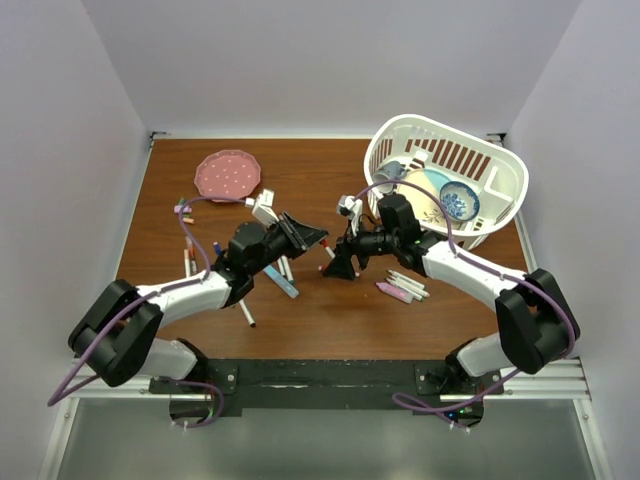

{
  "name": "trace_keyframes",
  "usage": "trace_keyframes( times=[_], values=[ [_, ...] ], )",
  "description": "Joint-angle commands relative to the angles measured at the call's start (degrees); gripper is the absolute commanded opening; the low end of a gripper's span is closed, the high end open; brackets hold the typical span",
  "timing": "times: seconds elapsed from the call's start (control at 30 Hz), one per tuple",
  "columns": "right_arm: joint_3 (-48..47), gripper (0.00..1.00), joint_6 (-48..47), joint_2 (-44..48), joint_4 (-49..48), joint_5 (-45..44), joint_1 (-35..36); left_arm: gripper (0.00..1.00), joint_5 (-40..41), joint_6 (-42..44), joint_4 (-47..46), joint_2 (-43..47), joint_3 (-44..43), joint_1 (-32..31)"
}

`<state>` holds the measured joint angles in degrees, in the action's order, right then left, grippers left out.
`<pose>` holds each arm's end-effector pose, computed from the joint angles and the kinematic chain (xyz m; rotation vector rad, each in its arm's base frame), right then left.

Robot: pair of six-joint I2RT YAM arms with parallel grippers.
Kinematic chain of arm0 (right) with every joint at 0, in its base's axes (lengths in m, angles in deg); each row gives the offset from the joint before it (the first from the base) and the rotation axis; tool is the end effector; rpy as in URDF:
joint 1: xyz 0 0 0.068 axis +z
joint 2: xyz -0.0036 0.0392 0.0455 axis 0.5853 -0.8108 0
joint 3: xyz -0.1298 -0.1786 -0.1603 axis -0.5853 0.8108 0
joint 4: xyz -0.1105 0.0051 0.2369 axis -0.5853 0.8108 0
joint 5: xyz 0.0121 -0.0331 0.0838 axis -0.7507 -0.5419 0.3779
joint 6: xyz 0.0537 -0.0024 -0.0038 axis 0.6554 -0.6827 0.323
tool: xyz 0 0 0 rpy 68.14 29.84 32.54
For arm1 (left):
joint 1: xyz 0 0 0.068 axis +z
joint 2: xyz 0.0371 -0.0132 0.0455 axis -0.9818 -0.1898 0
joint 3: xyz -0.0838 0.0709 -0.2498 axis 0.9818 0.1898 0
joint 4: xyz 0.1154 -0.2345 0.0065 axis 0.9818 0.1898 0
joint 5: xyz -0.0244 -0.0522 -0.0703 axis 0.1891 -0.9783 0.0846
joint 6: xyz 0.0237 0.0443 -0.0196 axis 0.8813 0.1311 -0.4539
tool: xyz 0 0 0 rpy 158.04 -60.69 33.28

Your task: Open the pen caps

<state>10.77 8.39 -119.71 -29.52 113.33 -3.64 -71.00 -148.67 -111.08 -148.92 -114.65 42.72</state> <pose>0.2448 0.1831 0.2328 -1.0325 1.9218 1.1436 0.2261 -0.1725 0.2191 -0.3655 1.9036 -1.3808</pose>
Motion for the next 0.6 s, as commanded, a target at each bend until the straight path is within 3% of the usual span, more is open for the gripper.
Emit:
trace_keyframes(
  times=[0.0, 0.03, 0.07, 0.1, 0.17, 0.27, 0.33, 0.5, 0.57],
  values=[
    [0.7, 0.64, 4.4, -0.7, -4.2, -1.8, -0.4, 0.00, 1.7, -1.9, -6.7, -1.2, 0.5, -1.8],
    [0.7, 0.51, 4.7, -0.7, -4.4, -1.7, -0.6, 0.00, 1.9, -1.9, -7.0, -1.4, 0.5, -1.9],
    [0.6, 0.14, 4.9, -0.7, -4.3, -1.6, -0.6, 0.00, 2.1, -1.8, -7.0, -1.5, 0.7, -2.0],
    [0.5, 0.00, 5.1, -0.8, -4.3, -1.3, -0.8, 0.00, 3.2, -1.5, -7.1, -1.5, 0.8, -2.0],
    [0.3, 0.00, 5.2, -0.7, -2.6, 0.1, -1.4, 0.00, 6.1, -0.7, -7.4, -0.3, 1.2, -2.0],
    [2.8, 0.00, 7.6, 0.1, -5.0, 3.7, -1.9, 0.00, 18.1, 0.5, -6.2, 4.3, 2.0, -0.4],
    [3.1, 0.00, 8.1, 0.1, -5.3, 4.8, -1.9, 0.00, 24.7, 0.7, -3.4, 7.4, 1.1, 3.7],
    [3.0, 0.00, 8.1, -0.6, -5.3, 6.7, -1.9, 0.00, 25.0, -3.2, 3.1, 8.8, -4.3, 17.7],
    [2.9, 0.00, 8.0, -0.9, -5.3, 6.6, -1.9, 0.00, 24.1, -4.0, 4.5, 8.9, -5.8, 20.2]
  ],
)
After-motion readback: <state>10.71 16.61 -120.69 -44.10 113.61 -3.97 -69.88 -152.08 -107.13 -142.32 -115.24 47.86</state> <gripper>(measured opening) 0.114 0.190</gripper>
